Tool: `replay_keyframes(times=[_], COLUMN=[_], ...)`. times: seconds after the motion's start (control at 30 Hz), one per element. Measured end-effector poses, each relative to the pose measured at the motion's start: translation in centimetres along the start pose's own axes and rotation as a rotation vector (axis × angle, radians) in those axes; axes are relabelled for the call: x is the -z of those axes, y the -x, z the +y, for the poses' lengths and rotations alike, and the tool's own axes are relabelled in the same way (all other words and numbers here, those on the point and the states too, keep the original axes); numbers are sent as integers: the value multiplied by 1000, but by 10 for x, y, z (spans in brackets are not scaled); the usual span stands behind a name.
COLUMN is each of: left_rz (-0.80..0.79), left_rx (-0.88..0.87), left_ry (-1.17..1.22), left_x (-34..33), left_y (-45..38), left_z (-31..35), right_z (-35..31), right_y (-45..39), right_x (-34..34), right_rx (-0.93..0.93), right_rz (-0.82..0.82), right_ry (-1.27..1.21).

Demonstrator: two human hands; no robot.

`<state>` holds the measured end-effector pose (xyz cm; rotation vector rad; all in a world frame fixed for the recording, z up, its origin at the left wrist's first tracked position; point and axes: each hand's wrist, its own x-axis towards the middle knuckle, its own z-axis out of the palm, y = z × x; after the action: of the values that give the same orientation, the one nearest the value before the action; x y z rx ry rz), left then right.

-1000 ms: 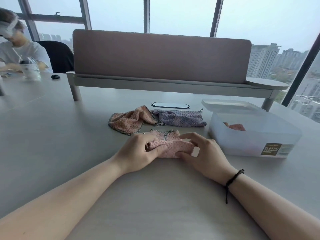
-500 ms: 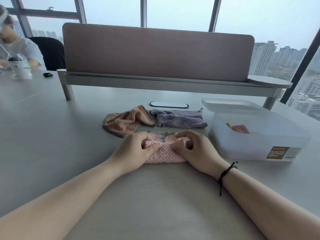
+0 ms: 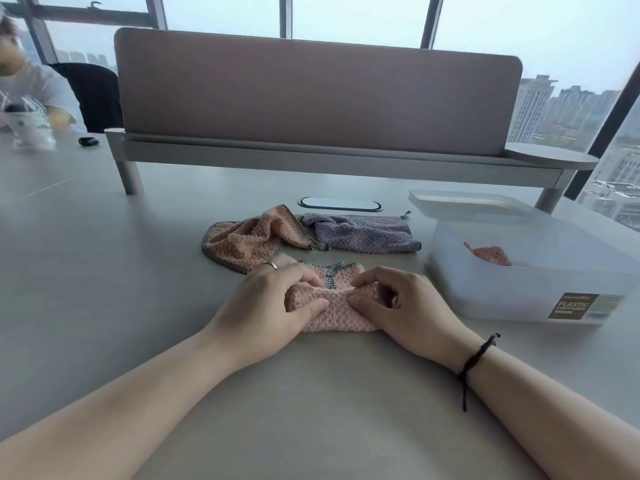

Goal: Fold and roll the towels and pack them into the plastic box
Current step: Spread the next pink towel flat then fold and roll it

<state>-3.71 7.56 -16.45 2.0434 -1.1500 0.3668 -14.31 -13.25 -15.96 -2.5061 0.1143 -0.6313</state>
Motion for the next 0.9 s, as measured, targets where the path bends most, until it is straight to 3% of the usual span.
replay_keyframes(times=[0.23, 0.3, 0.43, 0.5, 0.6, 0.67, 0.73, 0.9], left_rz=[-48, -175, -623, -685, -652, -617, -548, -312], left_rx=[-119, -131, -92, -76, -98, -74, -28, 59], left_ry=[45, 55, -137, -176, -131, -124, -85, 15], left_x=[5, 6, 2, 3, 3, 2, 2, 6], left_y=[0, 2, 6, 4, 2, 2, 2, 1], left_z=[6, 10, 12, 11, 7, 4, 2, 3], right_z=[6, 6, 3, -1, -4, -2, 3, 1], right_y=[-3, -3, 0, 2, 6, 7, 6, 8], right_x=[-3, -4, 0, 4, 9, 12, 14, 14], right_rx=[-75, -87, 29, 149, 261, 220, 191, 198], right_rz=[6, 7, 117, 108, -189, -358, -362, -173], right_ry=[100, 139, 134, 128, 142, 133, 173, 200])
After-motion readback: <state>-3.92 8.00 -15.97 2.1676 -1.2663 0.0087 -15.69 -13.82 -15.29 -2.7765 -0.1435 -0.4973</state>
